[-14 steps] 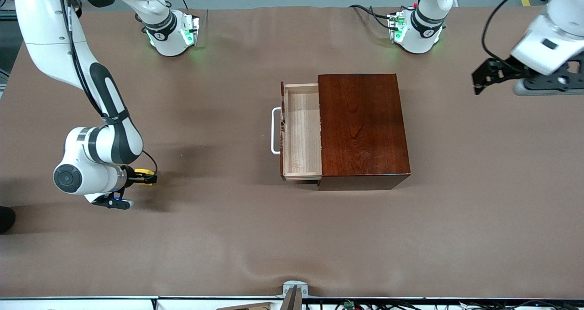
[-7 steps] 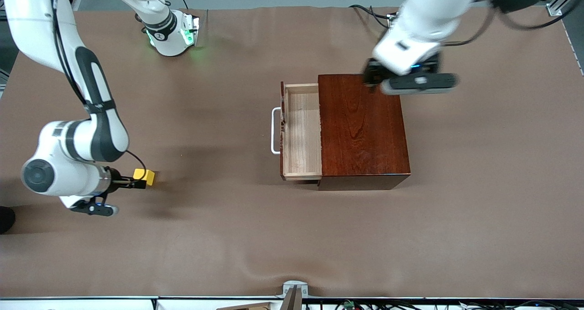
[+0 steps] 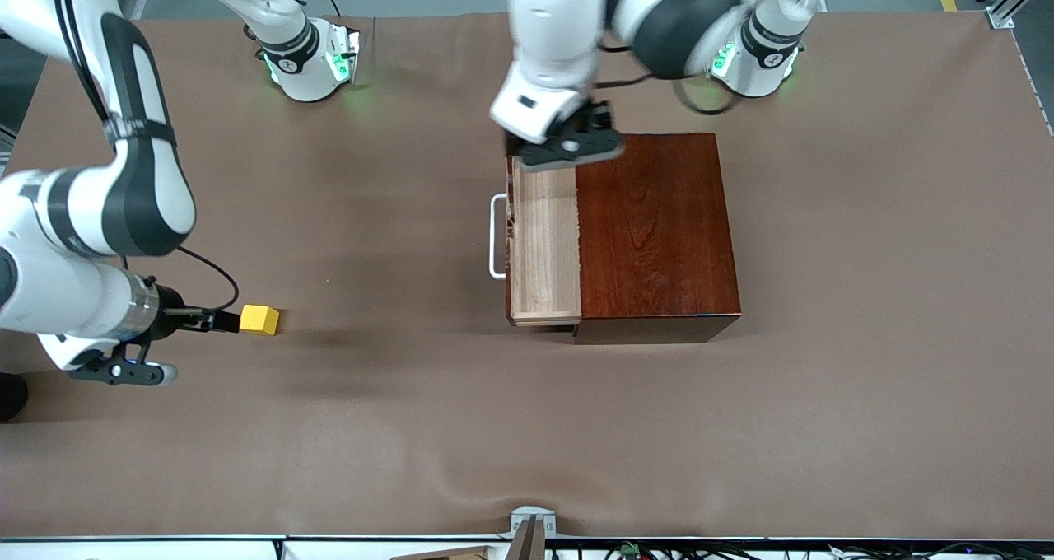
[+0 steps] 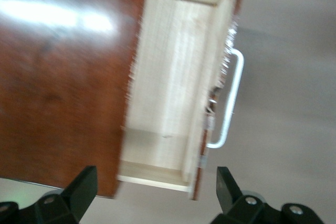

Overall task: Open drawer, take yellow block, close drawer
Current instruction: 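Raise the right gripper while the left gripper reaches the drawer front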

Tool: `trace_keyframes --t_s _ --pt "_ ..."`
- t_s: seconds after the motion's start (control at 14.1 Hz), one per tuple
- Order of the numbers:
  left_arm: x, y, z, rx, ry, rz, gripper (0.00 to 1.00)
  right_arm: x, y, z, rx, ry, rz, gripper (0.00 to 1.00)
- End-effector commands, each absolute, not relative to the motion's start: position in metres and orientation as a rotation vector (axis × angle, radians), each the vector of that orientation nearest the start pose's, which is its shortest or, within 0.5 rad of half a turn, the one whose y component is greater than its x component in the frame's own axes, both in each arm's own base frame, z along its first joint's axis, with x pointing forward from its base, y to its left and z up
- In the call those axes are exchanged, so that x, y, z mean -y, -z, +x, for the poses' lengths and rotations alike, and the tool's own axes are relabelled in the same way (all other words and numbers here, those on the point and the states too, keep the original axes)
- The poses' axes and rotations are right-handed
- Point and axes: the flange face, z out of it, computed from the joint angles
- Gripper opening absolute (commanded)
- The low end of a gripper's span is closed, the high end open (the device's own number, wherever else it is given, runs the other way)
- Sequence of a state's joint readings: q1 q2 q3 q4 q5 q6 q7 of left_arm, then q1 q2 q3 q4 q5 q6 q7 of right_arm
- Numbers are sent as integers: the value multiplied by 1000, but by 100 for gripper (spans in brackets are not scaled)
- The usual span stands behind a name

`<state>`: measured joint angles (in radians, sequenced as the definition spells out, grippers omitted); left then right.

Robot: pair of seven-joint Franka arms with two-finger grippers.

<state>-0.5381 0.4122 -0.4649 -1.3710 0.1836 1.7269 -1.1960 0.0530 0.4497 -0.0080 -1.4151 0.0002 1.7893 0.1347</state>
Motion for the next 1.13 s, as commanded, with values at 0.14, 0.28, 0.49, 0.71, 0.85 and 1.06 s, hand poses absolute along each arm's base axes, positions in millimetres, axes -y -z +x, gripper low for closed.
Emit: trace_keyframes --t_s 0.14,0.28,0.49,0.71,0.85,1.06 --pt "594 -460 415 585 95 -3147 100 -33 -515 653 -127 -101 -3147 100" --pt "619 -438 403 704 197 -3149 100 -38 -551 637 -118 -136 -3153 100" --pt "644 -394 399 915 245 -3153 100 -33 -599 613 -126 -103 -3151 100" --pt "653 -361 403 1030 234 -3155 100 -27 -639 592 -136 -21 -3146 100" --pt "654 -342 404 1074 219 -3125 100 -28 -658 569 -100 -64 -3149 100" --pt "648 -304 411 1175 204 -3040 100 -12 -664 557 -141 -86 -3147 100"
